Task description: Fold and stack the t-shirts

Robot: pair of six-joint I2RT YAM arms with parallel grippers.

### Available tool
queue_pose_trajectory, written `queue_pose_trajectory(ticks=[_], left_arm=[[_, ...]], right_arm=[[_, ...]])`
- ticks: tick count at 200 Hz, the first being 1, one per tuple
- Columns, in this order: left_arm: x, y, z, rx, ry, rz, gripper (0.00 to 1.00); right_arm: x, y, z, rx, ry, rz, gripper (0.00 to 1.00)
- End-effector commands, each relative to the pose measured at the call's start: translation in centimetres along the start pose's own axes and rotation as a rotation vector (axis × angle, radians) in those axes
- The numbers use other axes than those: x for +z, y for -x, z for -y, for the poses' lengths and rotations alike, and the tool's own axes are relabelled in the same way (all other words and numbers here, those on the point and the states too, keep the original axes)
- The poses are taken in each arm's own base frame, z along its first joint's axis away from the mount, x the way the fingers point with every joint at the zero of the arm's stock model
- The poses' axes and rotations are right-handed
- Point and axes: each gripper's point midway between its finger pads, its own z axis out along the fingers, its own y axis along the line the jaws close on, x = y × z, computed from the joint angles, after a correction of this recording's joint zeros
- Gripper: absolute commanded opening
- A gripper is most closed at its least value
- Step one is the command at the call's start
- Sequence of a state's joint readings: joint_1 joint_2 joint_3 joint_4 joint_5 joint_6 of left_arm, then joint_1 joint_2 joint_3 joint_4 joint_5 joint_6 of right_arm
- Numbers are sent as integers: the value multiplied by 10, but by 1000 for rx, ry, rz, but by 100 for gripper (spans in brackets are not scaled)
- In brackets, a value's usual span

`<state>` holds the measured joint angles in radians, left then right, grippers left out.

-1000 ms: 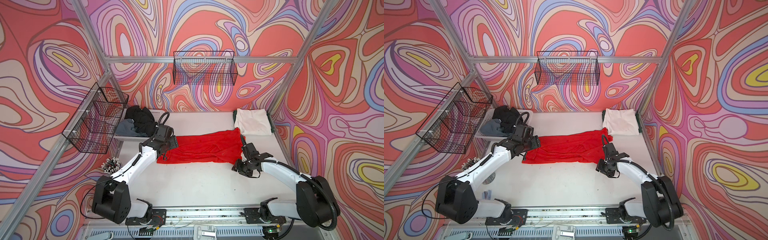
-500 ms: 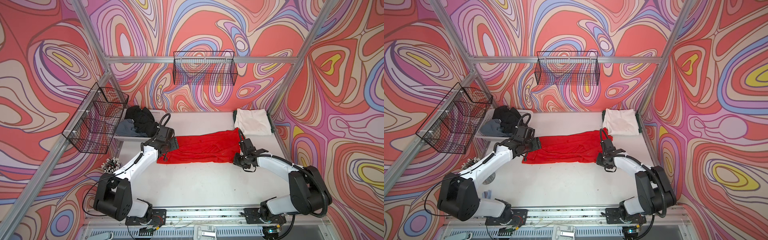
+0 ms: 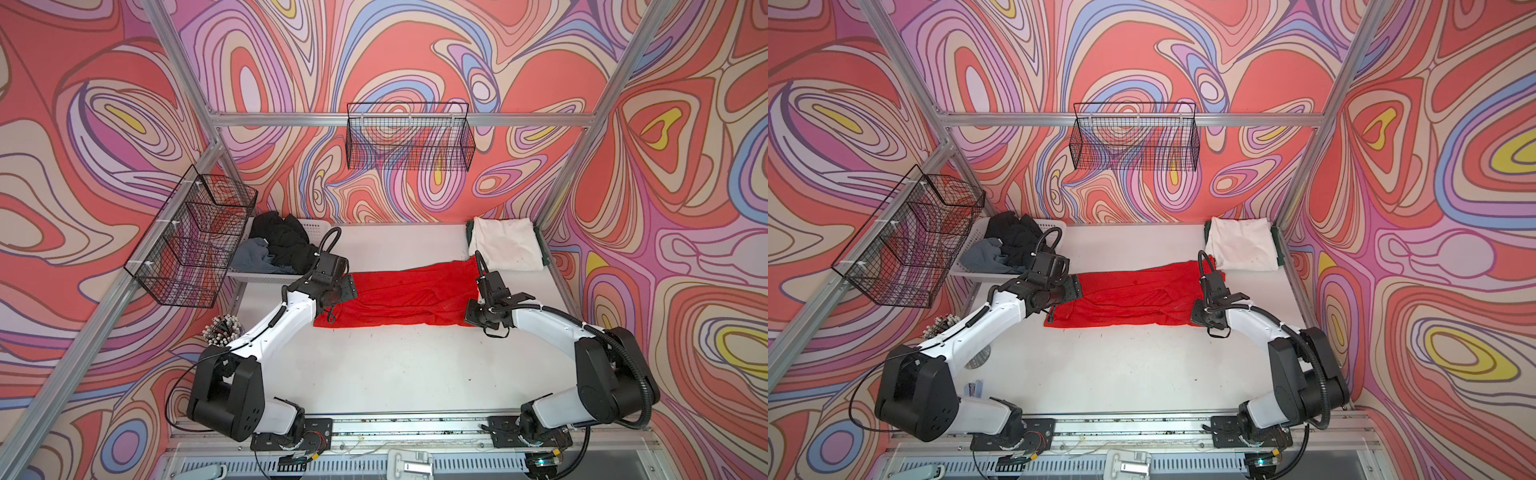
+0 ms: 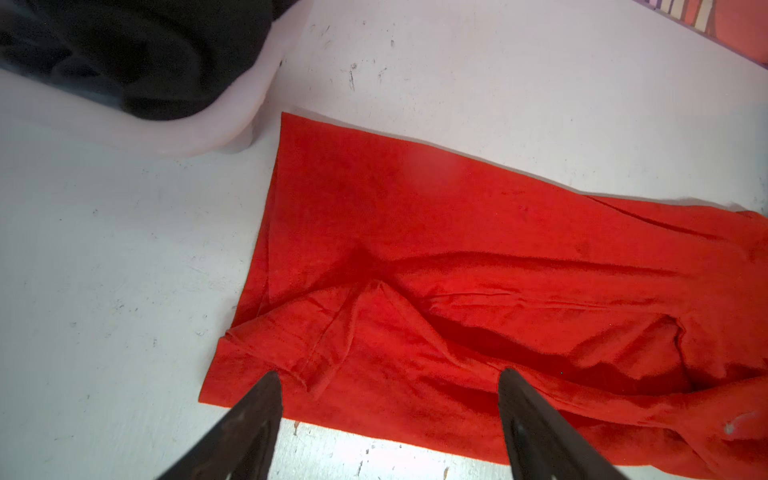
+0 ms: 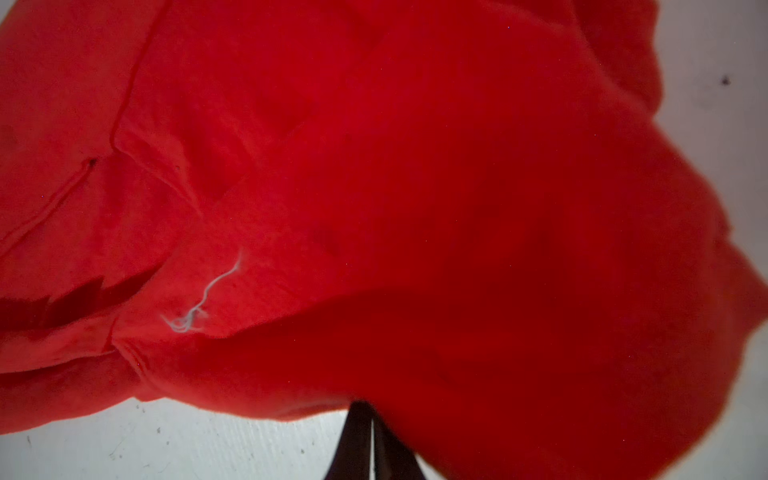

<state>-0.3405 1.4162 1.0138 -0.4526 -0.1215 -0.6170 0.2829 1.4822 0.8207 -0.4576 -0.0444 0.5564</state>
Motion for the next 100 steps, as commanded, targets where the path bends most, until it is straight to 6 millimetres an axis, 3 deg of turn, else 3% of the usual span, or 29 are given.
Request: queue_pose_trajectory(ticks=[1, 100], left_arm=[[3, -4, -7, 4, 40, -11, 82], [3, -8, -17, 33, 83, -15, 82]], right_arm=[[-4, 19, -13, -24, 20, 40, 0], [28, 37, -26, -101, 1, -14, 0]])
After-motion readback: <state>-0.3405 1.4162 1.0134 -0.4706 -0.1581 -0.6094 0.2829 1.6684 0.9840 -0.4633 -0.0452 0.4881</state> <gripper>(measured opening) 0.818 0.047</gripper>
